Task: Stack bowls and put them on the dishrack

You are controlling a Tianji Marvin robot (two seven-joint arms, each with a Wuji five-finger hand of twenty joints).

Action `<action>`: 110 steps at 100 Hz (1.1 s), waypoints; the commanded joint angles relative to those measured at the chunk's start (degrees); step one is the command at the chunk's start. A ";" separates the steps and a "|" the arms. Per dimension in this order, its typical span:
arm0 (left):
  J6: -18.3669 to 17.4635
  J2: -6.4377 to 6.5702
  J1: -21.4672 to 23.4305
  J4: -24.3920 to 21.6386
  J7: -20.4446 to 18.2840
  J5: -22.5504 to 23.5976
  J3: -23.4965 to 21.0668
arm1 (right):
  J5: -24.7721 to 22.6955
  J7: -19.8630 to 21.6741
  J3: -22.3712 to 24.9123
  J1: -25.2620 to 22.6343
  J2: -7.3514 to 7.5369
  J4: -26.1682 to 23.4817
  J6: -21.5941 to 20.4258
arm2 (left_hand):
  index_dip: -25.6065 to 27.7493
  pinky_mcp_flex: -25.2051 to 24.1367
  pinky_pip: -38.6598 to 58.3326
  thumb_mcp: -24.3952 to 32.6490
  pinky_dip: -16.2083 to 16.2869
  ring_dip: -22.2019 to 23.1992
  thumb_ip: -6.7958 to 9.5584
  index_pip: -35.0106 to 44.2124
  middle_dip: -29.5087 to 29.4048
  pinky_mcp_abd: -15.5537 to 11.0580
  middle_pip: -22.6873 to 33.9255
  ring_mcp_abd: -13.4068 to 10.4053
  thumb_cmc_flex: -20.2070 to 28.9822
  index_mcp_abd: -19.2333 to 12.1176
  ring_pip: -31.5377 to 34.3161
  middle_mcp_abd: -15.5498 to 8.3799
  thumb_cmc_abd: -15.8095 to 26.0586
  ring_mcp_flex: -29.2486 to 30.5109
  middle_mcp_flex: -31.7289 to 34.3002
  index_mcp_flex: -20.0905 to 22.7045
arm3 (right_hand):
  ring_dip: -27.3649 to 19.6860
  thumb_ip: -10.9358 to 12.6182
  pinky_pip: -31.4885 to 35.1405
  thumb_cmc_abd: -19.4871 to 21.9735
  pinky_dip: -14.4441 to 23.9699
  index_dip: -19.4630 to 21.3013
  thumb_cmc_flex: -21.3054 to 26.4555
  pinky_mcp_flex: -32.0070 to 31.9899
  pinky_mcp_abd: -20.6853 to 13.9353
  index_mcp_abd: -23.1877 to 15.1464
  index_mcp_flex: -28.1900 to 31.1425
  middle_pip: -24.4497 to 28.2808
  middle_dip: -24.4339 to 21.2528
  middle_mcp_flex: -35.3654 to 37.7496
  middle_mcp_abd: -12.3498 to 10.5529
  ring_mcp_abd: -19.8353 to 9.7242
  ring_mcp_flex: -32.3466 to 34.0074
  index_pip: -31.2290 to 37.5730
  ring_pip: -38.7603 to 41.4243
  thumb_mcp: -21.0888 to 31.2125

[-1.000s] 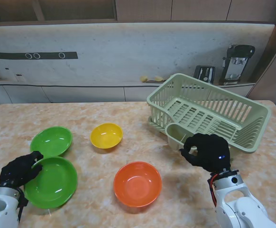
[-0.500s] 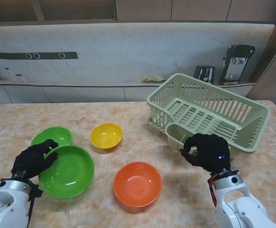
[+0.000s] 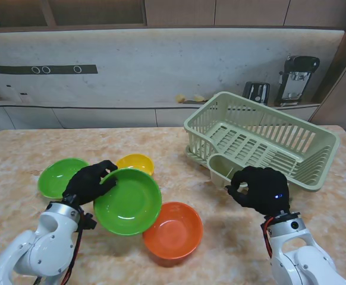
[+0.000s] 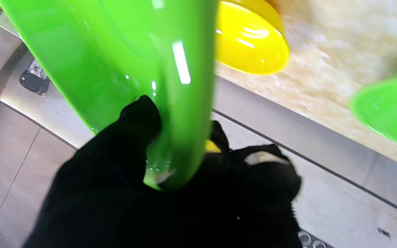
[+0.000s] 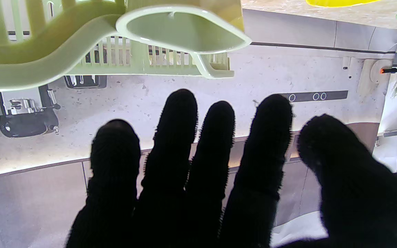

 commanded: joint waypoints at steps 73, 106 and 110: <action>1.73 -0.85 -11.22 10.20 -3.84 -11.20 17.55 | -0.05 0.19 0.23 -0.66 -0.29 0.08 -0.24 | 3.03 1.48 5.96 9.34 -0.85 -0.64 6.89 9.13 -1.32 -5.02 5.14 -5.36 10.12 -5.21 0.60 -2.99 9.65 2.99 0.33 4.68 | -0.96 1.04 0.05 1.78 0.11 -0.41 -1.05 -0.62 0.21 -0.79 -0.14 -0.13 -0.73 0.49 -0.02 -0.03 -0.84 0.35 -0.49 -0.16; 0.46 -0.36 -13.96 13.23 -6.41 -11.43 20.39 | 0.02 0.14 0.20 -0.61 -0.30 0.12 -0.29 | 2.50 1.42 5.96 8.46 -1.54 -0.68 6.36 9.15 -1.58 -4.64 5.24 -4.64 10.65 -5.20 0.17 -3.16 9.71 2.92 -0.27 4.30 | -0.94 1.03 0.05 1.72 0.12 -0.41 -1.06 -0.62 0.21 -0.87 -0.19 -0.16 -0.73 0.46 0.15 0.01 -0.81 0.31 -0.43 -0.19; 0.36 -0.36 -14.33 13.65 -6.52 -11.41 20.69 | 0.04 0.15 0.24 -0.63 -0.30 0.11 -0.34 | 2.46 1.41 5.96 8.33 -1.61 -0.66 6.27 9.18 -1.57 -4.61 5.25 -4.63 10.73 -5.32 0.15 -3.13 9.72 2.93 -0.31 4.18 | -0.96 1.02 0.05 1.70 0.12 -0.41 -1.06 -0.62 0.21 -0.93 -0.17 -0.14 -0.73 0.48 0.07 -0.08 -0.83 0.31 -0.47 -0.18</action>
